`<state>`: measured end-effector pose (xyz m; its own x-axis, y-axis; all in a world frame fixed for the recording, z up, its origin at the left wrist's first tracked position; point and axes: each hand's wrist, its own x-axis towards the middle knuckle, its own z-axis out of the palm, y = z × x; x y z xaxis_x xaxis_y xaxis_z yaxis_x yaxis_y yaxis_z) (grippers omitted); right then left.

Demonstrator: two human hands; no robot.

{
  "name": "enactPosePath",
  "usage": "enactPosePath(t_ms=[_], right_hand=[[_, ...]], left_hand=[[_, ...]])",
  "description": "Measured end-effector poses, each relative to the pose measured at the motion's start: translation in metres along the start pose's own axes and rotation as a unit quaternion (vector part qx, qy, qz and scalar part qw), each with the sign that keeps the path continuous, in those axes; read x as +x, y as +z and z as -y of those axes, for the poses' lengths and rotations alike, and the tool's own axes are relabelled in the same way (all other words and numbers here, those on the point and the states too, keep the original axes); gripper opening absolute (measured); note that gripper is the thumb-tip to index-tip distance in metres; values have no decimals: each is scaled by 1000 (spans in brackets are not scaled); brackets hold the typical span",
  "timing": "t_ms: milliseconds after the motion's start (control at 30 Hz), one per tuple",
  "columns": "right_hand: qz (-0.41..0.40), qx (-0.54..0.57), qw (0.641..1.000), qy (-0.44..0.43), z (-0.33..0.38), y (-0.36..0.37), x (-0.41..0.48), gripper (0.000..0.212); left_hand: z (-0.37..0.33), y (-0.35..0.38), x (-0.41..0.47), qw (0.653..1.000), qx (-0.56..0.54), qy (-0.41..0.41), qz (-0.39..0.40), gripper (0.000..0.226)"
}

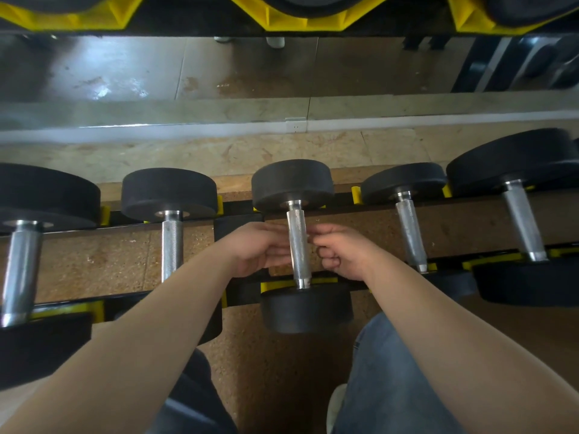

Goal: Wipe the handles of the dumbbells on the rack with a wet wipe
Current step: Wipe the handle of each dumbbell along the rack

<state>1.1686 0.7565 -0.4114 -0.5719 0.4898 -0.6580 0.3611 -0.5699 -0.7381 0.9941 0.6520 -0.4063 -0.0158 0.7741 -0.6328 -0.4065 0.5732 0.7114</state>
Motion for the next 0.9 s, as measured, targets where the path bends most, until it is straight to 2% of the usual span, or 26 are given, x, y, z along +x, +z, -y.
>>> enactPosePath(t_ms=[100,167,267,333,400,567,700,733,800,900], right_hand=[[-18,-43,998,-44,1,0,-4,35],[-38,-29,998,-49,2,0,-4,34],[-45,-34,998,-36,4,1,-4,33],[-39,-93,995,-6,2,5,-4,33],[-42,-142,989,29,-1,11,-3,33],[-62,-122,991,11,-2,15,-4,41],[-77,-76,994,-20,3,10,-12,31],[-83,-74,994,-22,3,8,-13,29],[-87,-78,993,-20,2,6,-13,27],[-95,-91,991,3,-2,7,-13,23]], left_hand=[[-3,2,8,995,-68,55,-48,23],[-3,5,12,991,-84,75,-74,21],[-1,-2,6,999,32,14,-42,19],[0,-10,-5,988,141,-61,0,16],[2,-9,-12,980,180,-87,10,13],[3,11,-3,995,77,13,-55,23],[2,16,5,986,-60,85,-129,21],[1,14,6,984,-62,94,-137,20],[1,11,2,988,47,69,-126,20],[7,8,-12,961,267,-56,-43,26]])
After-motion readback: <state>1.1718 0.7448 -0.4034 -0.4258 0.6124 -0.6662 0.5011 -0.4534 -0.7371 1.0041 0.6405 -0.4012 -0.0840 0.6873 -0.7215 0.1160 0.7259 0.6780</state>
